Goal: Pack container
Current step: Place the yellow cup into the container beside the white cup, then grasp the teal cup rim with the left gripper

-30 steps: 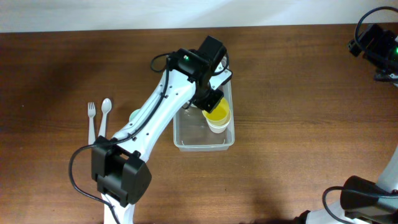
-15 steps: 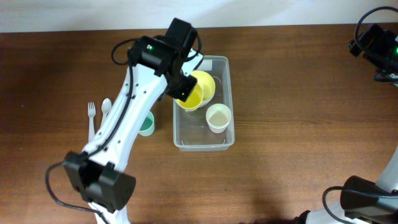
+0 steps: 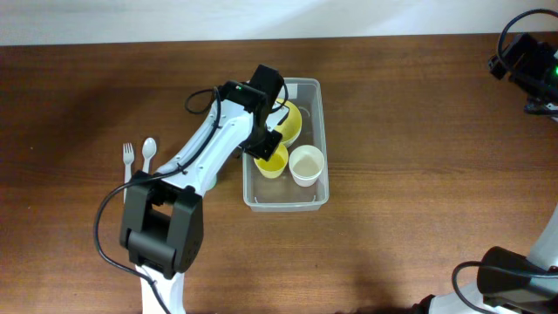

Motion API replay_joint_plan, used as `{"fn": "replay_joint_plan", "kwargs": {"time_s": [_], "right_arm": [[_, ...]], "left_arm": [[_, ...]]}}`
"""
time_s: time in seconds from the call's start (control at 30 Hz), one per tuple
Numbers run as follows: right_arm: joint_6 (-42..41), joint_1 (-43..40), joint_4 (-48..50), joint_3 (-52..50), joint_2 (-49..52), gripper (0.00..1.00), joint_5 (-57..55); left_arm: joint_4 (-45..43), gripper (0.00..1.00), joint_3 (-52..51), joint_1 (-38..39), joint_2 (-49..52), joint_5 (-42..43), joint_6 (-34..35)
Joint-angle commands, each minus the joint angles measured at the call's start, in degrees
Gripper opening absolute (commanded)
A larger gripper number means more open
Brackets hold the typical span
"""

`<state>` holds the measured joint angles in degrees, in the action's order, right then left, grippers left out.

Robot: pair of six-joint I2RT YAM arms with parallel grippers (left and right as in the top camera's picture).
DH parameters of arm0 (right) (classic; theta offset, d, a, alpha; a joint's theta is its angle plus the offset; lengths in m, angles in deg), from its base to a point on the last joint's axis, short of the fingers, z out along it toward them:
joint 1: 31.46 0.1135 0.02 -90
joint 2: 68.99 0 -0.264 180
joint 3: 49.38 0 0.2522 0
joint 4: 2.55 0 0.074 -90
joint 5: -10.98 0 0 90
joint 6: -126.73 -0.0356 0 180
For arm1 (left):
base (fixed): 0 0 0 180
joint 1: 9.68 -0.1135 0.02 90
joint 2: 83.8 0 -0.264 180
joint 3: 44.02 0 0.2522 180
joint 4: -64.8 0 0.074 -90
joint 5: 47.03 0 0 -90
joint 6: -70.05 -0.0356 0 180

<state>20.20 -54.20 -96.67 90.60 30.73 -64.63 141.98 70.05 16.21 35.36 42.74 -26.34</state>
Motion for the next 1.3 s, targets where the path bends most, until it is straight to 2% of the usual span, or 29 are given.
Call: {"fn": "replay_joint_plan", "kwargs": {"time_s": [0.0,0.13,0.17,0.4,0.57,0.73,0.97,1.03,1.1,1.2,1.27], "right_arm": [[-0.48,-0.15,0.17,0.00,0.20,0.99,-0.28],[-0.48,-0.15,0.20,0.00,0.20,0.99,-0.28],[-0.48,-0.15,0.17,0.00,0.20,0.99,-0.28],[-0.48,-0.15,0.20,0.00,0.20,0.99,-0.28],[-0.48,-0.15,0.17,0.00,0.20,0.99,-0.28],[-0.48,-0.15,0.17,0.00,0.20,0.99,-0.28],[-0.48,-0.15,0.17,0.00,0.20,0.99,-0.28],[-0.48,-0.15,0.17,0.00,0.20,0.99,-0.28],[-0.48,-0.15,0.17,0.00,0.20,0.99,-0.28],[-0.48,-0.15,0.20,0.00,0.20,0.99,-0.28],[-0.46,-0.15,0.17,0.00,0.20,0.99,-0.28]], "left_arm": [[0.00,0.19,-0.11,-0.09,1.29,0.87,-0.35],[4.11,0.39,5.03,-0.31,0.68,0.87,-0.35],[6.05,0.41,7.34,-0.37,0.24,0.87,-0.35],[21.84,0.49,22.56,-4.07,-5.86,-1.11,-0.33],[31.32,0.48,20.96,-13.27,-7.58,-1.05,3.43],[25.79,0.48,11.04,-20.20,-7.58,0.90,3.80],[5.42,0.49,-11.28,-22.73,-7.52,3.67,3.80],[1.42,0.49,-14.47,-22.73,-7.52,3.65,3.80],[-1.55,0.48,-17.35,-22.75,-7.52,3.69,4.11],[-3.45,0.15,-19.80,-22.75,-7.52,3.72,4.28],[-3.17,0.02,-18.99,-22.75,-7.85,3.67,4.28]]}}
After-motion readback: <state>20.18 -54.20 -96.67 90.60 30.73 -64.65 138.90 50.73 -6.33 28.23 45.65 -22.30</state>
